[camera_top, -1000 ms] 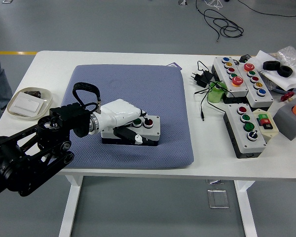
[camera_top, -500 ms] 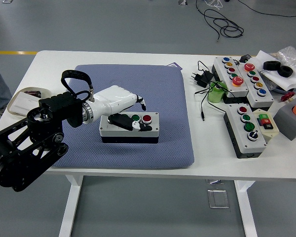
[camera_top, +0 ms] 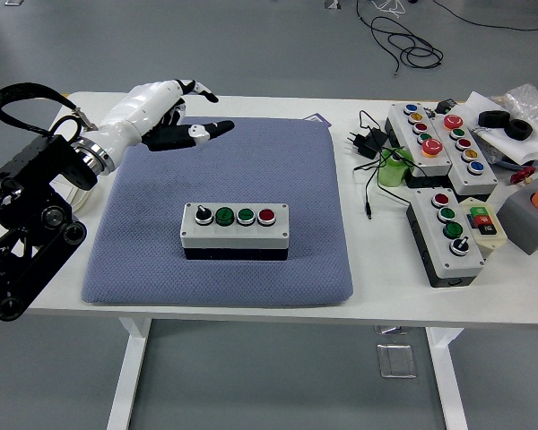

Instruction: Pick up the button,place it on the desk,press the button,press the button

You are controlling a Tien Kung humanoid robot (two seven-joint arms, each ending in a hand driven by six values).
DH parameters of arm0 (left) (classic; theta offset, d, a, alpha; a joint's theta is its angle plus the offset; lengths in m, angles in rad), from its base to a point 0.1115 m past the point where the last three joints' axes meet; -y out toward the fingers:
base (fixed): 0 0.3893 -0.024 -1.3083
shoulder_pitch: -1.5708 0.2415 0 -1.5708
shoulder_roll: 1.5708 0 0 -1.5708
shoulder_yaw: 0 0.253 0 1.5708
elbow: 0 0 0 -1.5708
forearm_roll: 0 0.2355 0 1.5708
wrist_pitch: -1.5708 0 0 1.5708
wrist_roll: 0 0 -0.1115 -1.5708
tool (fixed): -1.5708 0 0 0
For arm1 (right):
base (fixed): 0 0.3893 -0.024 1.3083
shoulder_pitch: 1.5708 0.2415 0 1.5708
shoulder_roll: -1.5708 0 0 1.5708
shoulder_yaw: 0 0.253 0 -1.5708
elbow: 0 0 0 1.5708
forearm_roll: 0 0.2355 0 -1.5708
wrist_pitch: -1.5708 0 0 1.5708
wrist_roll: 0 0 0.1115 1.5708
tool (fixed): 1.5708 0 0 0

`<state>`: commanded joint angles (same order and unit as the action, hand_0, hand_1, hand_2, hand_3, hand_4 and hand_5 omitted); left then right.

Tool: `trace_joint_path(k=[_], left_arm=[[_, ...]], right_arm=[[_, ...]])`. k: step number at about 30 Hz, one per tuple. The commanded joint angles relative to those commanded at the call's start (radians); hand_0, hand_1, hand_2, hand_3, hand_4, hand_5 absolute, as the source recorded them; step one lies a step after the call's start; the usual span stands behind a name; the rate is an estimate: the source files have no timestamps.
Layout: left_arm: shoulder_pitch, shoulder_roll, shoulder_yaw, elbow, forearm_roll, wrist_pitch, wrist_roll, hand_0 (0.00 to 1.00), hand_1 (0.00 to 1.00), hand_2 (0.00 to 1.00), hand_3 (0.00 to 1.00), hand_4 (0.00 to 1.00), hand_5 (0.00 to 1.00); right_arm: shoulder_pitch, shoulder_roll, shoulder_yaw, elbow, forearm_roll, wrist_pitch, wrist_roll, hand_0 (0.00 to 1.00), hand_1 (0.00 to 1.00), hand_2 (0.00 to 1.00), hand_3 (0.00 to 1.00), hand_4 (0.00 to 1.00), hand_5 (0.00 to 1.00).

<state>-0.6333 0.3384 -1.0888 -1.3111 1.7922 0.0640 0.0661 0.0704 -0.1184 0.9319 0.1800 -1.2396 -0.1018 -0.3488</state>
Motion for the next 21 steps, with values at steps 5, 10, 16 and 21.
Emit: trace_joint_path(k=[5,10,16,21], left_arm=[[0.012,0.000,-0.028,0.085,-0.208,0.101,-0.049,0.733,0.778,0.832,0.853,0.752,0.998],[0.024,0.002,-0.040,0.179,-0.416,0.104,-0.087,0.733,0.778,0.832,0.853,0.752,0.998],[0.041,0.007,-0.061,0.247,-0.670,0.052,-0.118,0.817,0.865,0.906,0.868,0.732,0.998],[0.055,0.014,-0.086,0.288,-0.878,0.019,-0.143,0.831,0.880,0.915,0.887,0.717,0.998]], right_arm=[[0.001,0.000,-0.001,0.000,0.001,0.001,0.000,0.651,0.467,0.617,0.563,0.305,0.226],[0.002,0.000,-0.003,0.000,0.004,0.000,0.000,0.651,0.467,0.617,0.563,0.305,0.226],[0.004,0.001,-0.001,0.000,0.002,0.000,-0.001,0.652,0.468,0.617,0.563,0.305,0.227],[0.004,0.001,0.002,0.000,-0.001,0.001,0.000,0.652,0.468,0.617,0.563,0.305,0.228]])
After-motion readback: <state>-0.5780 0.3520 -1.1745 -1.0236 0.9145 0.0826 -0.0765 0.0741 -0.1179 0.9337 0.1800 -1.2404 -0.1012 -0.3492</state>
